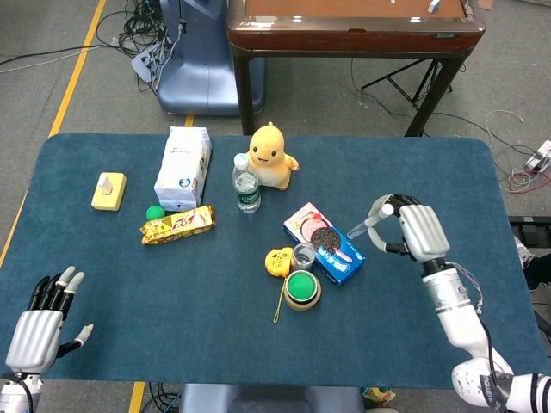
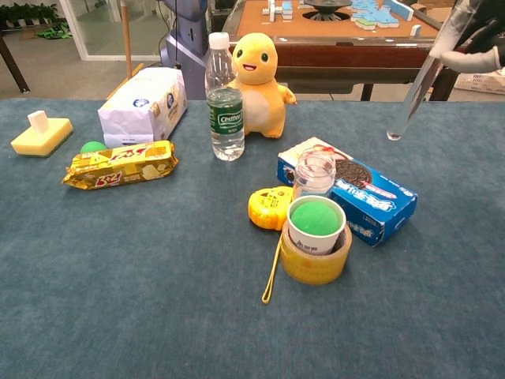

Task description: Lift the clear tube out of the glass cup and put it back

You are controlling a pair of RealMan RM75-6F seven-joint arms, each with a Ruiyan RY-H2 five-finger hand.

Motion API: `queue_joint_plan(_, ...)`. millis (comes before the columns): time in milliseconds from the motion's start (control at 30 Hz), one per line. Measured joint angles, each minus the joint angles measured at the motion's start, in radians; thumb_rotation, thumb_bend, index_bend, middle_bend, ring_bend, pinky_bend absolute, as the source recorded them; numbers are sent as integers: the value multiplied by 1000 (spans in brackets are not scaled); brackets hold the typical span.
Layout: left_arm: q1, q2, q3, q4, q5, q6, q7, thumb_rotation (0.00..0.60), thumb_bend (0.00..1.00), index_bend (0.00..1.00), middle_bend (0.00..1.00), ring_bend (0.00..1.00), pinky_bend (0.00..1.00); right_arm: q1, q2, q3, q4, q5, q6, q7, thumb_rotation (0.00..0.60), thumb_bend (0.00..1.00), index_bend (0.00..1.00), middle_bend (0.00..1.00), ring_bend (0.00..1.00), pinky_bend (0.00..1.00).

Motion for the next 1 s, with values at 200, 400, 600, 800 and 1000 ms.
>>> queue_joint_plan(200, 3, 2, 1, 4, 0, 5, -6, 600, 272, 0, 0, 0, 0, -4, -13, -10, -4, 3, -27, 67, 600, 545, 665, 395, 288, 263)
queue_joint_plan(400, 3, 3, 2, 6, 1, 4, -10, 600, 272, 0, 0, 0, 0, -8, 3, -11, -13, -15, -100, 275, 600, 545, 664, 395, 288, 327)
queue_joint_plan(600, 1, 2, 1, 8, 1, 1, -9, 600, 272, 0, 0, 0, 0, -10, 5, -19, 19, -52, -129, 368, 600, 545, 665, 394, 288, 329)
queue_joint_plan(800, 0, 1, 1, 6, 1, -1, -6, 600, 271, 0, 0, 0, 0, -14, -44, -32, 95, -90, -40, 137, 600, 545, 665, 394, 288, 328)
queue_joint_plan(1000, -1, 4, 2, 3, 3, -1, -4, 600, 272, 0, 0, 0, 0, -19, -55, -34, 96, -95, -28, 45, 600, 545, 664, 394, 288, 338)
